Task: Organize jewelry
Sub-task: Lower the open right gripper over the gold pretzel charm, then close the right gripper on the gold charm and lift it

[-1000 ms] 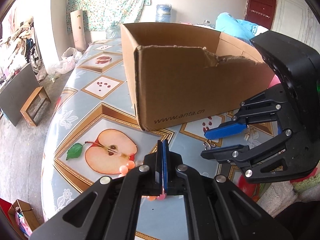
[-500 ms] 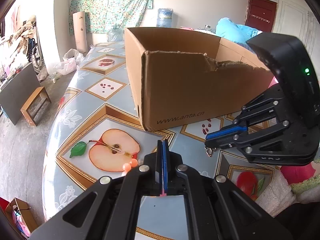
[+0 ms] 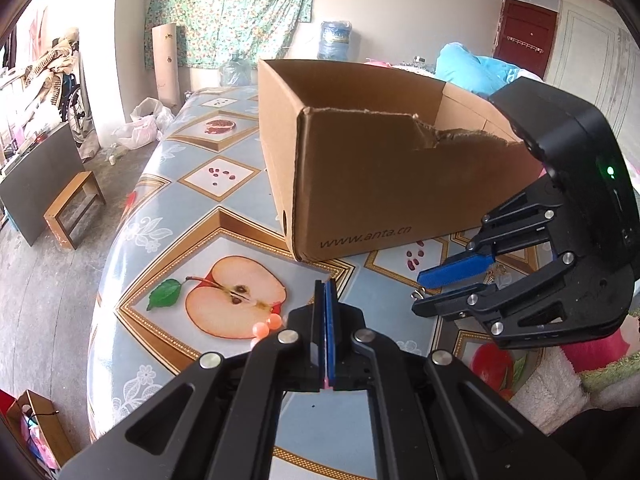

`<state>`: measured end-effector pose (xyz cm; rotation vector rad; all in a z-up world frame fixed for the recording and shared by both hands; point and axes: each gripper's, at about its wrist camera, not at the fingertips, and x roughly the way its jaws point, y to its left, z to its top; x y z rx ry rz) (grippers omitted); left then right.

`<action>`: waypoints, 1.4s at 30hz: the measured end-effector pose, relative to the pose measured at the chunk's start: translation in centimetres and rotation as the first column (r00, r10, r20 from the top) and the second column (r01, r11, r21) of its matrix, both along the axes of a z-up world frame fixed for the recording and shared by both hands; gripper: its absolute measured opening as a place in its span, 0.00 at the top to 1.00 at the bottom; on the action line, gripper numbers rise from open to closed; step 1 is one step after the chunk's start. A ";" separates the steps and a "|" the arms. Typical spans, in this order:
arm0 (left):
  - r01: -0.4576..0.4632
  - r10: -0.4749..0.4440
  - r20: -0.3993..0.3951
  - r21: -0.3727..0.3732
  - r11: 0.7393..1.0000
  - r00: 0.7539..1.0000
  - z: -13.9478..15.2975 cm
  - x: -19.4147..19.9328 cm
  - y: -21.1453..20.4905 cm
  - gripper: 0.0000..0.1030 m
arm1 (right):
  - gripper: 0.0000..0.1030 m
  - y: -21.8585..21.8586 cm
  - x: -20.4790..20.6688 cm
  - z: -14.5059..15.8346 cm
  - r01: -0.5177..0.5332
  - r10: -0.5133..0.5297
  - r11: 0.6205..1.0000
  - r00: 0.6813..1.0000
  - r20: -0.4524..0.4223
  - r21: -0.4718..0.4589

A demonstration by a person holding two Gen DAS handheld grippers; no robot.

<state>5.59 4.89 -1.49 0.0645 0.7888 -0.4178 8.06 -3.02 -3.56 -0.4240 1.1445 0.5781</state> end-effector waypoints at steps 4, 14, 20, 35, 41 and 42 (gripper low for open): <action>0.000 0.000 0.004 -0.003 1.000 1.000 0.1 0.0 0.0 1.00 | 0.83 -0.1 0.2 -0.3 0.013 -0.013 1.000 1.000 -0.004 0.007; -0.003 0.003 0.013 -0.003 1.000 1.000 0.4 -0.3 -0.2 1.00 | 1.00 -2.3 0.8 0.1 0.058 -0.056 0.997 0.998 -0.039 0.046; -0.002 0.002 0.013 -0.003 1.000 1.000 0.4 -0.3 -0.1 1.00 | 0.95 -2.9 0.9 0.7 0.071 -0.069 0.994 0.997 -0.030 0.077; -0.005 0.005 0.017 -0.009 1.000 1.000 0.4 -0.4 -0.2 1.00 | 0.82 -1.0 2.2 0.0 -0.088 0.084 0.994 0.994 -0.067 -0.061; -0.002 0.002 0.020 -0.012 1.000 1.000 0.4 -0.5 -0.1 1.00 | 0.83 -0.6 2.6 0.1 -0.076 0.070 0.994 0.995 -0.075 -0.078; -0.001 0.002 0.020 -0.013 1.000 1.000 0.4 -0.5 0.0 1.00 | 0.83 -0.7 2.7 0.1 -0.072 0.066 0.995 0.995 -0.076 -0.076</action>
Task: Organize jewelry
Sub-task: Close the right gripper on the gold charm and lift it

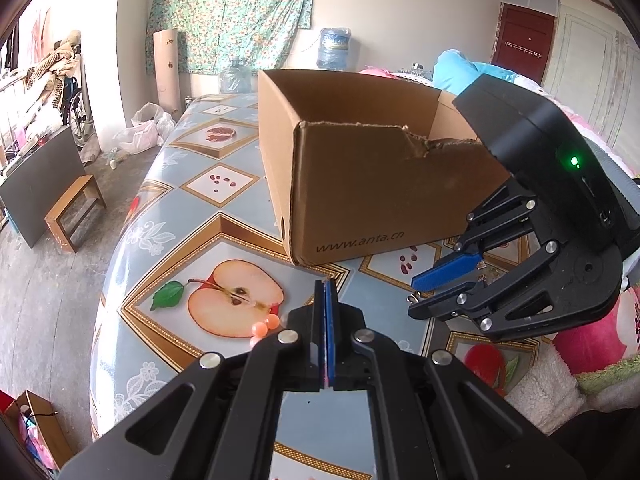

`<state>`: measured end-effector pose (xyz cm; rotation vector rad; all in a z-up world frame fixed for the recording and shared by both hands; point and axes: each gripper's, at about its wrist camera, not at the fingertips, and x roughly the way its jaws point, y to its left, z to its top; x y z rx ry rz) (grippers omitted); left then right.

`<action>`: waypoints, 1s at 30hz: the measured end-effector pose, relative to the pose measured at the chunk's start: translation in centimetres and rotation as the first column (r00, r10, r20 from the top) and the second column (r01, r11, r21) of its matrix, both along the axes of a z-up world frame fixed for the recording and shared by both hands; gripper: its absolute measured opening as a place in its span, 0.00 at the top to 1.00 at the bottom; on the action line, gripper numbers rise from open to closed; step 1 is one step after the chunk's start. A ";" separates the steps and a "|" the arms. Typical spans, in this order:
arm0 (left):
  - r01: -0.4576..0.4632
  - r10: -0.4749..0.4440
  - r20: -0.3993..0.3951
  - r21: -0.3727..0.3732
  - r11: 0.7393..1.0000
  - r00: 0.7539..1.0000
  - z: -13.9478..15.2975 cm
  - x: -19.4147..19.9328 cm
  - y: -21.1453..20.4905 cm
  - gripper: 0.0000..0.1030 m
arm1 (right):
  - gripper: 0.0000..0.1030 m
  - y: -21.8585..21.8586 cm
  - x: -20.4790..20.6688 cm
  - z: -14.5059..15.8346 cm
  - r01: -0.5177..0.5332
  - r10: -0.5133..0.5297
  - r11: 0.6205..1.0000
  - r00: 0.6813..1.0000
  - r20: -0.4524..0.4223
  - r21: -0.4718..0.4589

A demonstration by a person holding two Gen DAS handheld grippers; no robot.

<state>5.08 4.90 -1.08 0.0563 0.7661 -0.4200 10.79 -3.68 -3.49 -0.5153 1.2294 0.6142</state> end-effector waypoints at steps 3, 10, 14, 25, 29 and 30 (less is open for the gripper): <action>0.002 -0.002 0.002 -0.001 1.000 1.000 0.0 0.0 0.0 1.00 | 0.83 0.3 -0.3 -0.6 0.014 -0.014 1.000 1.000 -0.003 0.007; 0.004 -0.004 0.005 0.003 1.000 1.000 0.1 0.0 0.0 1.00 | 0.83 0.7 -0.2 -1.0 0.034 -0.034 0.999 0.999 -0.011 0.021; 0.004 -0.004 0.002 0.003 1.000 1.000 0.2 -0.1 -0.1 1.00 | 0.83 0.1 -0.3 -0.3 0.046 -0.046 0.998 0.999 -0.005 0.042; 0.130 -0.130 -0.033 0.005 0.992 0.991 -0.3 -0.5 -3.3 0.92 | 0.83 -7.0 -3.8 4.6 0.281 -0.294 0.936 0.955 0.033 0.211; 0.211 -0.210 -0.046 0.015 0.977 0.977 -0.6 -0.6 -5.9 0.91 | 0.83 -10.4 -5.3 6.7 0.368 -0.396 0.893 0.916 0.066 0.259; 0.234 -0.233 -0.052 0.014 0.972 0.971 -0.7 -0.6 -6.7 0.90 | 0.83 -11.6 -5.5 7.2 0.395 -0.428 0.876 0.901 0.070 0.278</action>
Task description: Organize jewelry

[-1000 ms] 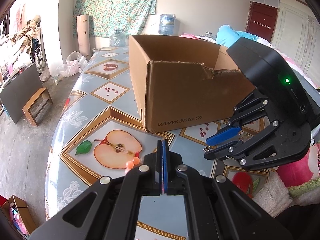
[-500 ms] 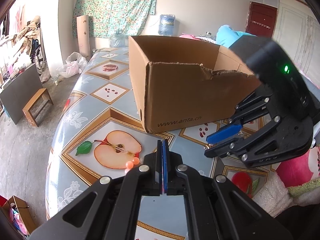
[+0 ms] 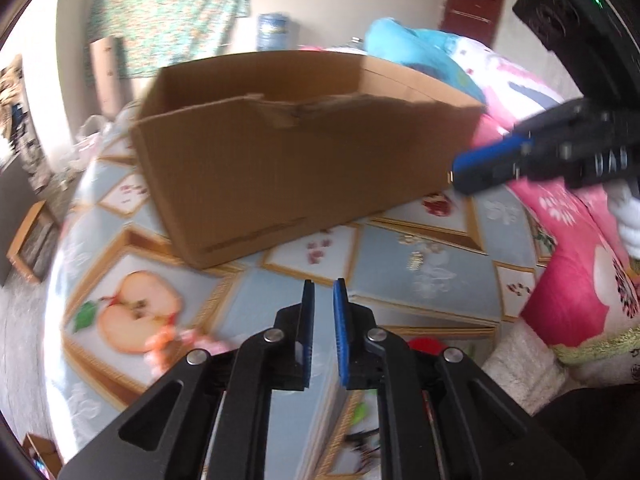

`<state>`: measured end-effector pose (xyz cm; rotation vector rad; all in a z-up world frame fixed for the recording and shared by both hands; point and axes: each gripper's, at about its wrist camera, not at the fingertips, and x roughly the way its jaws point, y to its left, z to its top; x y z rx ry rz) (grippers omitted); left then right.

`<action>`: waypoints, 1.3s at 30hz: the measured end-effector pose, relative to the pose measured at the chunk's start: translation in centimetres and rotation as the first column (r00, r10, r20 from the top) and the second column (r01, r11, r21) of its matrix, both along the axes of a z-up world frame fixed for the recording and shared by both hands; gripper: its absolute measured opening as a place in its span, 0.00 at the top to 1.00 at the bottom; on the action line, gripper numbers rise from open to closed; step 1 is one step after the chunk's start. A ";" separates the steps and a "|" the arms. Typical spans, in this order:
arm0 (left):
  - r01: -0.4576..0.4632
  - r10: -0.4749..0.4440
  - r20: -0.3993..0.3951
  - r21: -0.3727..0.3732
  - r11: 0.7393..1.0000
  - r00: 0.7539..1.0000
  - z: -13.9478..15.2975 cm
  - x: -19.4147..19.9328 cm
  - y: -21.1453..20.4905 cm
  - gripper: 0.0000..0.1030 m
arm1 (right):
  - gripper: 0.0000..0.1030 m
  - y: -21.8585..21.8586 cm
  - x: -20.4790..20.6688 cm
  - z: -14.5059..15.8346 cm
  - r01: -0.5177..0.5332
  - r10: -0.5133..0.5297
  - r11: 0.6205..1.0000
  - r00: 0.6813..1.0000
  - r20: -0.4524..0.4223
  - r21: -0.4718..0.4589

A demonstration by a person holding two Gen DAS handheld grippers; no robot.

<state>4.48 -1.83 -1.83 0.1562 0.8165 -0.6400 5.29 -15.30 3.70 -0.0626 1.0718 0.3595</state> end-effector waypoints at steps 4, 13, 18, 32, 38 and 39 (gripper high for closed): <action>0.069 -0.068 -0.010 0.020 0.997 0.998 -0.4 0.0 -2.6 0.86 | 0.83 -3.2 -1.0 0.3 0.094 -0.095 0.994 0.995 0.017 0.060; 0.173 -0.172 -0.017 0.101 0.980 0.985 -1.5 0.5 -8.0 0.82 | 0.83 -5.5 -1.3 -3.1 0.160 -0.155 0.970 0.987 -0.039 0.181; 0.184 -0.181 -0.038 0.163 0.969 0.983 -2.1 1.1 -9.2 0.82 | 0.83 -6.6 -1.3 -3.9 0.163 -0.156 0.960 0.987 -0.049 0.229; 0.238 -0.245 -0.010 0.273 0.932 0.970 -1.7 0.5 -10.3 1.00 | 0.83 -7.6 -0.9 -4.4 0.144 -0.139 0.951 0.990 -0.039 0.275; 0.222 -0.230 0.003 0.240 0.945 0.973 -0.3 0.2 -8.8 1.00 | 0.83 -7.2 -1.4 -3.3 0.129 -0.131 0.954 0.991 -0.010 0.271; 0.216 -0.223 0.007 0.225 0.950 0.975 0.1 0.2 -8.4 1.00 | 0.83 -7.1 -1.5 -3.0 0.127 -0.131 0.955 0.991 -0.004 0.269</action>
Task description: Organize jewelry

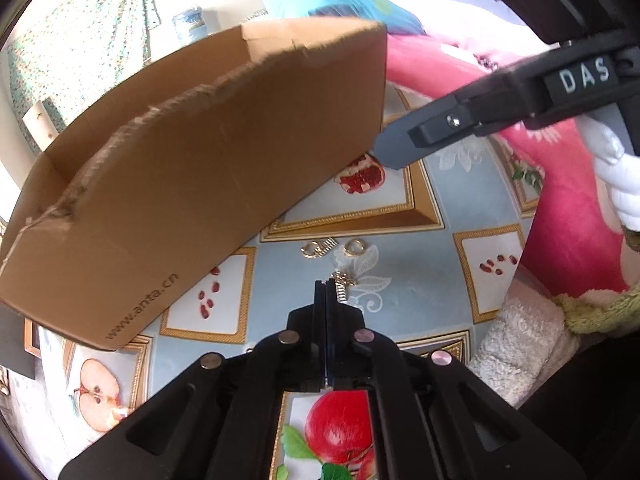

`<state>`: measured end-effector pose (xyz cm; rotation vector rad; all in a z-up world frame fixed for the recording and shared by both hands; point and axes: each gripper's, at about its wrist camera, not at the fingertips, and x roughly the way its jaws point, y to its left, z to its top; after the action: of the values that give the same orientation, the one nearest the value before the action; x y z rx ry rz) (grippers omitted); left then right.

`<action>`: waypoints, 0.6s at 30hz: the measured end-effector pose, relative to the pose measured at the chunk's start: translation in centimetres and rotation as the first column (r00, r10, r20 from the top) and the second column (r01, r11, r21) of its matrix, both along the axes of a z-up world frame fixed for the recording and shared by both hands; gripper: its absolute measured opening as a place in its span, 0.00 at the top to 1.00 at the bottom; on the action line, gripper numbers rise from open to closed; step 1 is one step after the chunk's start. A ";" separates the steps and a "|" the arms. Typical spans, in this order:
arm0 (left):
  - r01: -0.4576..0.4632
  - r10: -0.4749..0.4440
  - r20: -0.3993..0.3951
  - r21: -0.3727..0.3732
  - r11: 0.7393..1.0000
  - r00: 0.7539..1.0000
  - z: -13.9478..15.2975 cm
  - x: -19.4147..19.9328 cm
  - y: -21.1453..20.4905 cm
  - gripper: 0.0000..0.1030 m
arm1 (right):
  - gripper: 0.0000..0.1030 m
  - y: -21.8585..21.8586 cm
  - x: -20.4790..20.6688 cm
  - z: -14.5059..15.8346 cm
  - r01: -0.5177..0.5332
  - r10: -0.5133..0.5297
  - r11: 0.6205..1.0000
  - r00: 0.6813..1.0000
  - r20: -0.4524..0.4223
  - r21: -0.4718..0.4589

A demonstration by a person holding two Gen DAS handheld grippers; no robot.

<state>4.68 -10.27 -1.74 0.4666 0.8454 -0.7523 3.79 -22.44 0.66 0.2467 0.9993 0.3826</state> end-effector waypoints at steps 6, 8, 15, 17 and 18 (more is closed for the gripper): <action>-0.024 0.023 -0.032 -0.045 0.999 0.999 0.5 -0.1 1.4 1.00 | 0.83 0.4 -0.5 1.1 0.004 -0.004 1.000 0.999 0.032 -0.015; -0.014 0.012 -0.046 -0.062 0.998 0.999 0.6 -0.1 1.6 0.95 | 0.83 0.6 -0.6 1.1 0.004 -0.004 1.000 0.999 0.032 -0.014; 0.013 -0.016 -0.049 -0.064 0.998 0.999 -0.6 0.6 -1.0 0.69 | 0.83 1.2 -0.9 0.7 0.012 -0.012 1.000 1.000 0.019 -0.008; 0.008 -0.011 -0.056 -0.045 0.999 0.998 -1.3 0.9 -1.2 0.69 | 0.83 1.3 -0.8 0.6 0.015 -0.015 1.000 1.000 0.016 -0.007; 0.004 -0.006 -0.059 -0.024 1.000 0.998 -1.7 1.0 -1.3 0.71 | 0.83 1.3 -0.8 0.6 0.016 -0.016 1.000 1.000 0.015 -0.008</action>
<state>5.72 -11.56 -3.46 0.4273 0.8898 -0.7833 3.02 -21.14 1.25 0.2441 0.9837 0.3656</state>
